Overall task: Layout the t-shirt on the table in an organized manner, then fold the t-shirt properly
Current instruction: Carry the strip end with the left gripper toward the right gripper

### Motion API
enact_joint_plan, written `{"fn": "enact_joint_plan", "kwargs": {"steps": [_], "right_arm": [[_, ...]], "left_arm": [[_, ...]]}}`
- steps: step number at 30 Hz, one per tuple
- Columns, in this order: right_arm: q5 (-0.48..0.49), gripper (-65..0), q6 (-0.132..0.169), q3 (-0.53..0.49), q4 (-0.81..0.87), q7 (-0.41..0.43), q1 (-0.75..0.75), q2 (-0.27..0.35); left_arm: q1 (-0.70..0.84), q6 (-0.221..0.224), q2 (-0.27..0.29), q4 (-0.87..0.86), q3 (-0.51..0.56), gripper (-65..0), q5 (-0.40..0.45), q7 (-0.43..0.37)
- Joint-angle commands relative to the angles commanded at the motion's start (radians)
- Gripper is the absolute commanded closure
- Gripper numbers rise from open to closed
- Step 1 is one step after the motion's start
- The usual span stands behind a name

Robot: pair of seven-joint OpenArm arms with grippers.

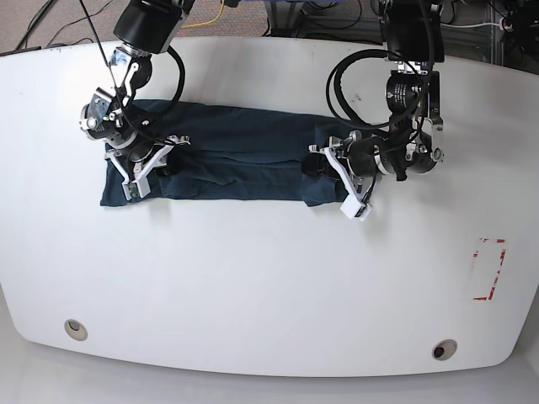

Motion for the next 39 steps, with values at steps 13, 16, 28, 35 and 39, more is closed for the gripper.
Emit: {"fn": "enact_joint_plan", "kwargs": {"steps": [13,16,28,35,39], "right_arm": [[0.0,-11.1,0.0,-0.002,0.0,-0.002,0.0,0.0],[0.0,-11.1,0.0,-0.002,0.0,-0.002,-0.002,0.0],[-0.002,-11.1,0.0,-0.002,0.0,-0.002,-0.002,0.0],[-0.003,-11.3,0.0,-0.002,0.0,-0.002,-0.002,0.0],[-0.002,-11.3,0.0,-0.002,0.0,-0.002,0.002,0.0]], "left_arm": [[-0.014,0.002,0.012,0.0,0.095,-26.5,-0.006,0.026],[-0.025,0.002,0.035,0.006,0.15,-26.5,-0.008,0.038],[-0.071,-0.003,0.107,0.031,0.247,-26.7,-0.002,0.107],[-0.087,-0.005,0.054,0.068,0.157,-26.7,-0.008,0.101],[-0.087,-0.005,-0.012,0.068,0.086,-26.2,-0.003,0.055]]}}
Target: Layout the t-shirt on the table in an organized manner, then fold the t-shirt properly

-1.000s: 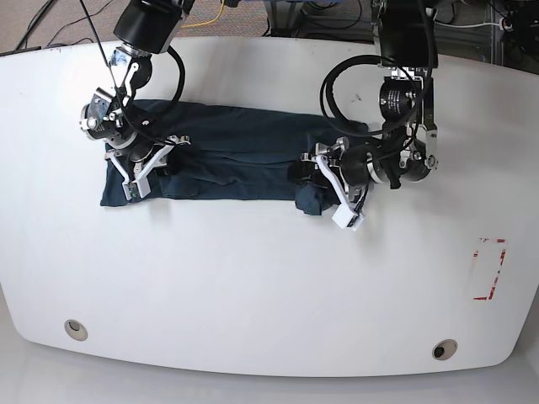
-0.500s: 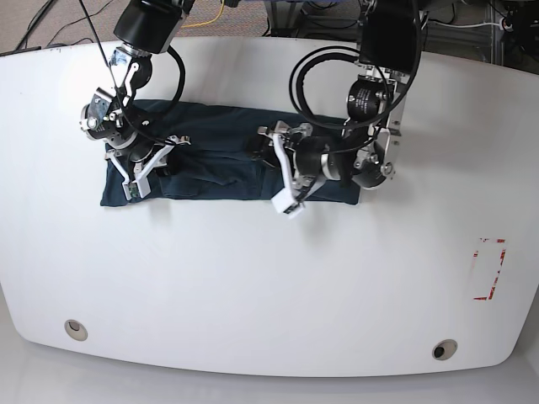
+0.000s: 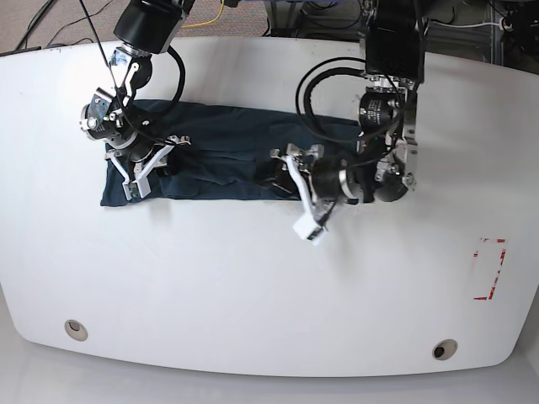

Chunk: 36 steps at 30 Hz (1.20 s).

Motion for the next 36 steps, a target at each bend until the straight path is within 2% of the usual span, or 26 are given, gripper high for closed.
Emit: {"fn": "enact_joint_plan", "kwargs": {"steps": [4,6,7,8,9,11,15,18,24,27,30,33,36], "right_arm": [[0.002,-11.3,0.0,0.0,0.0,0.0,0.0,0.0],[0.002,-11.3,0.0,0.0,0.0,0.0,0.0,0.0],[0.002,-11.3,0.0,0.0,0.0,0.0,0.0,0.0],[0.002,-11.3,0.0,0.0,0.0,0.0,0.002,0.0],[0.002,-11.3,0.0,0.0,0.0,0.0,0.002,0.0],[0.002,-11.3,0.0,0.0,0.0,0.0,0.003,0.0],[0.002,-11.3,0.0,0.0,0.0,0.0,0.003,0.0],[0.002,-11.3,0.0,0.0,0.002,0.0,0.003,0.0],[0.003,-11.3,0.0,0.0,0.011,-0.002,0.005,0.0],[0.032,-11.6,0.0,0.005,0.069,-0.005,0.008,0.0],[0.089,-11.9,0.0,0.006,0.158,-0.064,0.009,0.0],[0.14,-17.0,0.0,0.009,0.244,-0.16,0.029,0.0],[0.18,-36.0,0.0,0.064,0.328,-0.264,0.061,0.0]], "left_arm": [[0.003,0.0,-0.086,-0.008,-0.031,-25.4,-0.003,-0.048],[0.005,-0.002,-0.117,-0.021,-0.031,-21.5,-0.003,-0.068],[0.011,-0.005,-0.137,-0.037,-0.031,-17.4,-0.005,-0.078],[0.014,-0.012,-0.147,-0.046,-0.031,-14.7,-0.005,-0.086],[0.017,-0.034,-0.166,-0.069,-0.031,-10.4,-0.005,-0.097],[0.017,-0.083,-0.187,-0.12,-0.028,-6.8,-0.005,-0.106],[0.018,-0.158,-0.199,-0.206,-0.026,-6.8,0.003,-0.11],[0.034,-0.187,-0.218,-0.249,-0.018,-6.8,0.003,-0.118],[0.063,-0.196,-0.244,-0.307,0.006,-6.8,0.005,-0.175],[0.058,-0.196,-0.245,-0.368,0.02,-6.8,0.005,-0.183],[0.058,-0.196,-0.258,-0.408,0.025,-6.8,0.005,-0.206],[0.061,-0.196,-0.265,-0.414,0.034,-6.8,0.005,-0.245],[0.058,-0.196,-0.292,-0.416,0.069,-6.8,0.005,-0.258]]}}
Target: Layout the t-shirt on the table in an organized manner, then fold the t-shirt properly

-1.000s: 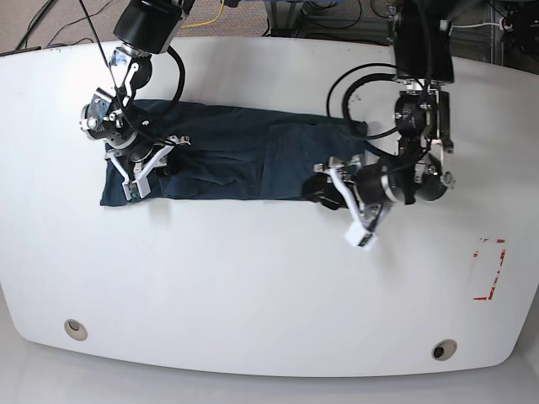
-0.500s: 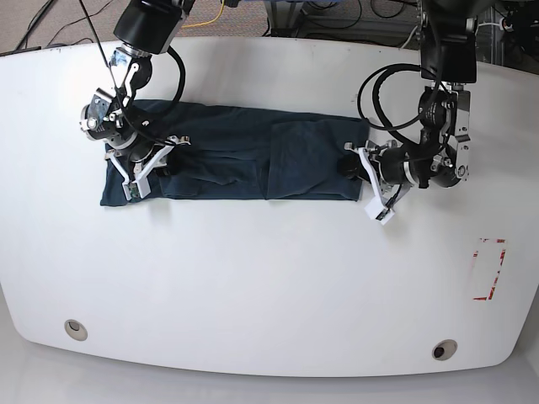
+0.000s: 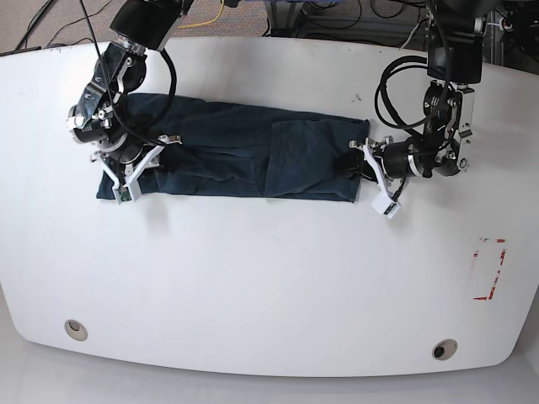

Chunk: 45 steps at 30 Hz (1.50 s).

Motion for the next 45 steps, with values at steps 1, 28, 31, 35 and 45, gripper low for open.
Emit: {"fn": "enact_joint_plan", "kwargs": {"steps": [1,28,31,35,45], "right_arm": [[0.012,-42.5,0.0,0.021,0.014,-0.02,0.009,0.0],[0.473,-65.0,0.0,0.439,-0.535,-0.178,0.061,0.23],[0.473,-65.0,0.0,0.437,-0.539,-0.176,0.061,0.222],[0.471,-65.0,0.0,0.411,-0.535,-0.176,0.048,0.19],[0.474,-65.0,0.0,0.334,-0.531,-0.178,0.009,0.094]], "left_arm": [[-0.002,0.0,0.0,0.0,0.006,-6.8,0.0,0.0],[-0.003,-0.002,-0.023,-0.002,0.006,-6.9,0.08,-0.035],[-0.003,-0.002,-0.023,-0.002,0.006,-6.9,0.08,-0.034],[-0.003,-0.002,-0.023,-0.002,0.006,-6.9,0.078,-0.032],[-0.003,-0.002,-0.023,0.0,0.006,-6.9,0.078,-0.032]]}}
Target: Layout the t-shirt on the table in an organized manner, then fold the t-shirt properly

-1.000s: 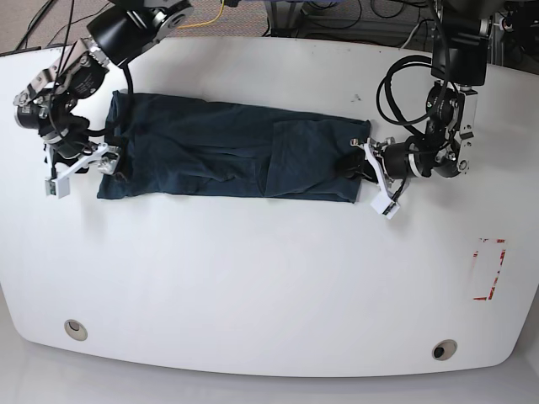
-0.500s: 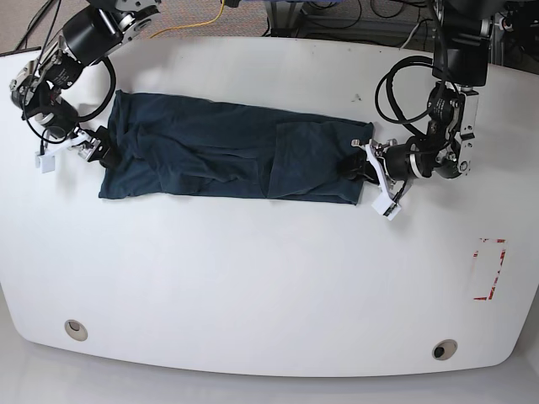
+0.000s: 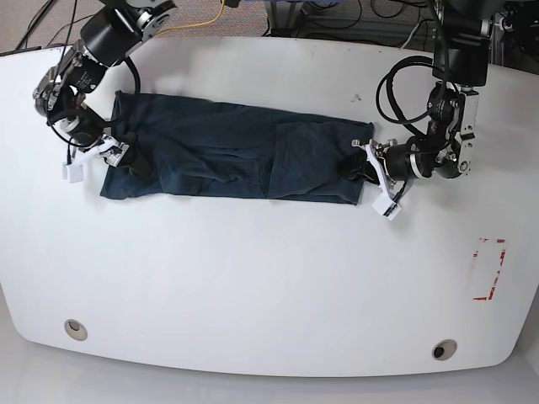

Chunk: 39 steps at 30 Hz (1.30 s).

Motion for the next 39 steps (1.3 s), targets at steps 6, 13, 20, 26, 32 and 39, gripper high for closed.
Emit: {"fn": "enact_joint_plan", "kwargs": {"steps": [6,13,20,26,32,39], "right_arm": [[0.0,-50.7,0.0,-0.043,0.0,0.0,-0.002,-0.005],[-0.003,-1.7,0.0,-0.068,0.04,0.0,-0.002,0.0],[0.0,-1.6,0.0,-0.141,0.296,-0.006,-0.046,-0.006],[0.0,-1.6,0.0,-0.253,0.497,-0.006,-0.101,-0.006],[-0.002,-1.6,0.0,-0.331,0.598,-0.006,-0.12,-0.018],[-0.005,-1.6,0.0,-0.405,0.624,-0.006,-0.126,-0.064]], "left_arm": [[0.002,0.0,0.0,0.0,0.0,-6.9,0.0,0.0],[0.0,0.006,0.021,0.0,0.003,-6.9,0.003,0.0],[-0.015,0.021,0.084,0.0,0.014,-6.9,0.005,0.002],[-0.046,0.109,0.114,-0.002,0.114,-6.9,0.003,-0.003],[-0.052,0.118,0.173,-0.002,0.163,-6.9,0.005,-0.003],[-0.052,0.127,0.207,-0.002,0.21,-6.9,0.005,-0.003]]}}
